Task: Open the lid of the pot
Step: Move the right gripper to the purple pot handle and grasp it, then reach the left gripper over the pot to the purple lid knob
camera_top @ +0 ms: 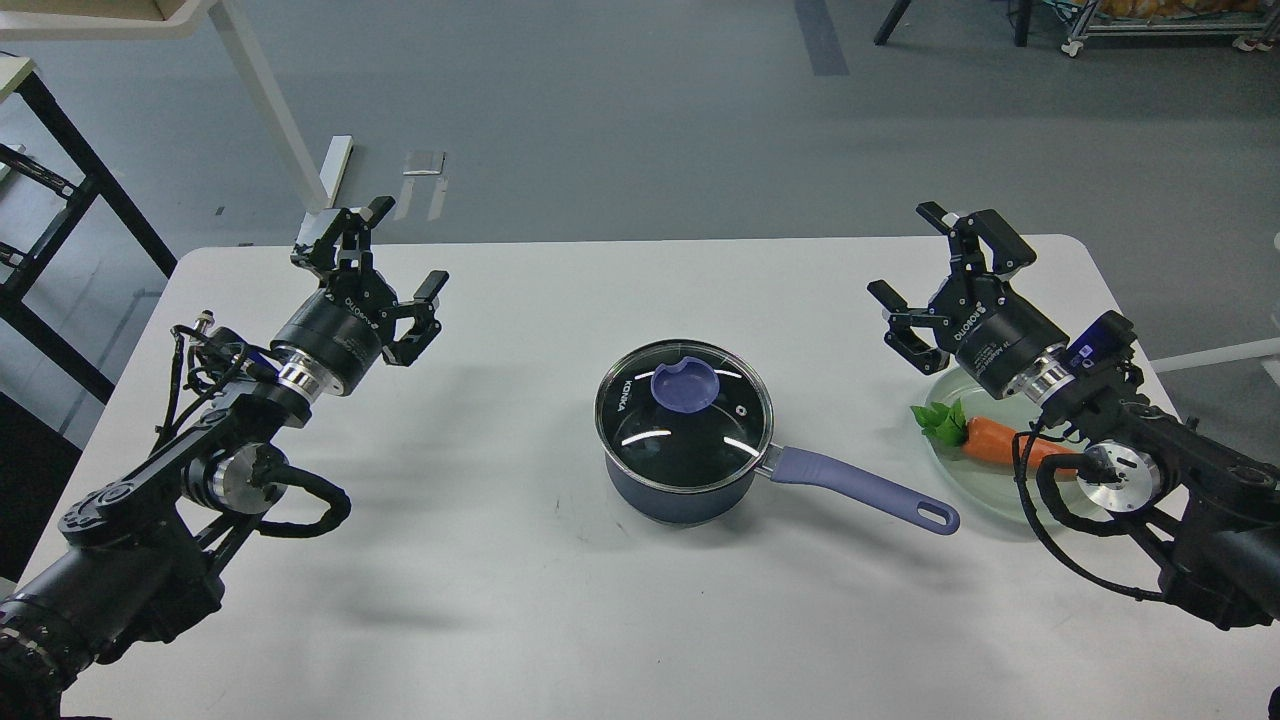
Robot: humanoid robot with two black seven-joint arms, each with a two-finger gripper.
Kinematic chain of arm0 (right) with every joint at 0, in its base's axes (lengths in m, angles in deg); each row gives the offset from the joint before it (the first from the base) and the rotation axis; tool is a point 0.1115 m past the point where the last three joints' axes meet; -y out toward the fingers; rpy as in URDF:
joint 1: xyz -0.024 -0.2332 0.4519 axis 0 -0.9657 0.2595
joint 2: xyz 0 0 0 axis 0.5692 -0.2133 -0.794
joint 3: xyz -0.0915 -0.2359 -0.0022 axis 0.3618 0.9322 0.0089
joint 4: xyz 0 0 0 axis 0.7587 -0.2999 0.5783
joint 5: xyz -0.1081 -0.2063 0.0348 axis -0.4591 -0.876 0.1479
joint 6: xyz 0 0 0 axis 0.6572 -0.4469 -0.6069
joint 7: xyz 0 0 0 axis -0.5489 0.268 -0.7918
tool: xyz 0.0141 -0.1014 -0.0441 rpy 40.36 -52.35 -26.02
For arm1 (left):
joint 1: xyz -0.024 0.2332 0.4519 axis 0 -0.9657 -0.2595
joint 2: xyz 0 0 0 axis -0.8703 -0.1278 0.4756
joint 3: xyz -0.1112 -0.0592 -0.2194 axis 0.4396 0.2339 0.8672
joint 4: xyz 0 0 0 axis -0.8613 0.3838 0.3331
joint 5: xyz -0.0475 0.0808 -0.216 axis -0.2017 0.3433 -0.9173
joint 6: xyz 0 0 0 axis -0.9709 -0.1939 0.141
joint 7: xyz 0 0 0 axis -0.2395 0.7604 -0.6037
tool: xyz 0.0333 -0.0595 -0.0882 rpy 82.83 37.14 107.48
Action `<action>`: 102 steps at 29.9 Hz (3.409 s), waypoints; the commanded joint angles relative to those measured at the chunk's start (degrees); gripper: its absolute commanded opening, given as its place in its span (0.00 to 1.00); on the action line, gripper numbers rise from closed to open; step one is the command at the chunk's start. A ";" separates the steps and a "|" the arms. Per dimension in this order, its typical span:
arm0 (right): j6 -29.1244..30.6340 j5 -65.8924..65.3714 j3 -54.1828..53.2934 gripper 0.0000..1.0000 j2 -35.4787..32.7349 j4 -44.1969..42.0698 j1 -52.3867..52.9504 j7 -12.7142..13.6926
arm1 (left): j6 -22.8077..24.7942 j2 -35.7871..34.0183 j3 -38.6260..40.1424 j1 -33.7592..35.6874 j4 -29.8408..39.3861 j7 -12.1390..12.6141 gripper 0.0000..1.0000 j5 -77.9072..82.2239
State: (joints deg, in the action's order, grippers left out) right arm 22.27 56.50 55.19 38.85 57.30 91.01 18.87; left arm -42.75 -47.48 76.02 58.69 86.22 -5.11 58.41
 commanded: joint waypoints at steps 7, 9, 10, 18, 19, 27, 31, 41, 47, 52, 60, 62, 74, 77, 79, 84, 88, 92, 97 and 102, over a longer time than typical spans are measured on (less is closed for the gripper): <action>0.00 0.01 -0.51 1.00 -0.35 0.17 0.06 -0.01 | -0.66 -0.15 -0.12 -0.44 0.64 0.14 0.99 1.44; 0.00 -0.08 -0.68 1.00 -2.36 1.05 0.06 -0.01 | -0.58 -0.77 -0.65 -0.36 0.55 0.14 0.99 1.61; 0.00 -0.26 -0.77 1.00 -3.77 2.27 0.15 -0.01 | -0.57 -1.46 -0.74 -0.35 0.47 0.14 0.99 1.52; 0.00 -12.89 -1.39 1.00 -18.00 14.75 2.43 -0.01 | 0.13 -3.40 -1.79 0.00 0.20 -0.39 0.99 0.73; 0.00 -15.26 -1.47 1.00 -19.50 16.33 2.96 -0.01 | 0.13 -3.32 -1.79 0.08 0.29 -0.48 0.99 0.73; -0.40 -46.09 -1.48 1.00 -26.89 28.46 8.85 -0.01 | -0.05 -2.70 -1.88 0.52 0.82 -0.65 0.99 0.82; -2.16 -61.39 -1.04 1.00 -28.12 33.82 8.68 -0.01 | -0.22 -2.79 -1.88 0.44 1.34 -0.65 0.99 0.82; -7.34 -90.94 2.91 1.00 -28.65 38.76 6.65 -0.01 | -0.05 -3.23 -1.88 0.26 2.31 -0.65 0.99 0.82; -7.79 -95.62 8.98 1.00 -28.22 39.81 6.57 -0.01 | -0.57 -3.23 -1.88 0.08 3.63 -0.65 0.99 0.82; -7.79 -95.62 11.62 1.00 -26.55 39.81 6.74 -0.01 | -0.57 -3.32 -1.88 -0.27 3.81 -0.65 0.99 0.82; -7.70 -95.71 12.50 0.99 -24.61 39.73 7.01 -0.01 | -0.66 -3.41 -1.88 -0.35 4.68 -0.65 0.99 0.82; -7.70 -95.97 13.99 0.99 -24.35 39.73 7.44 -0.01 | -0.75 -3.32 -1.88 -0.35 4.68 -0.65 0.99 0.82; -7.70 -100.10 18.04 0.90 -23.29 39.55 9.73 -0.01 | -0.75 -3.67 -1.88 -0.44 4.77 -0.65 0.99 0.82; -7.70 -100.10 18.12 0.79 -23.29 39.55 9.99 -0.01 | -0.75 -3.67 -1.88 -0.44 4.77 -0.65 0.99 0.82; -7.70 -100.19 18.12 0.71 -23.38 39.64 9.99 -0.01 | -0.75 -3.67 -1.88 -0.44 5.03 -0.65 0.99 0.82; -7.70 -100.19 18.12 0.46 -23.55 39.64 10.26 -0.01 | -0.84 -3.76 -1.88 -0.53 6.27 -0.65 0.99 0.82; -7.79 -100.19 18.12 0.42 -23.56 39.64 10.26 -0.01 | -0.84 -3.76 -1.88 -0.53 6.35 -0.56 0.99 0.82; -7.70 -100.28 18.12 0.35 -23.73 39.64 10.26 -0.01 | -0.58 -3.93 -1.88 -0.53 6.35 -0.65 0.99 1.43; -7.70 -100.28 18.12 0.33 -23.73 39.64 10.26 -0.01 | -0.05 -5.69 -3.72 -0.36 8.63 -0.65 0.99 3.01; -7.70 -100.28 18.12 0.33 -23.73 39.64 10.52 -0.01 | 0.04 -8.85 -6.54 1.40 13.55 -1.26 0.99 19.04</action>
State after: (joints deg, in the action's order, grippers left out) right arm 14.57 -43.79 73.32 15.12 96.95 101.46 18.84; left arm -42.78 -54.56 70.87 59.00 96.67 -5.87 66.74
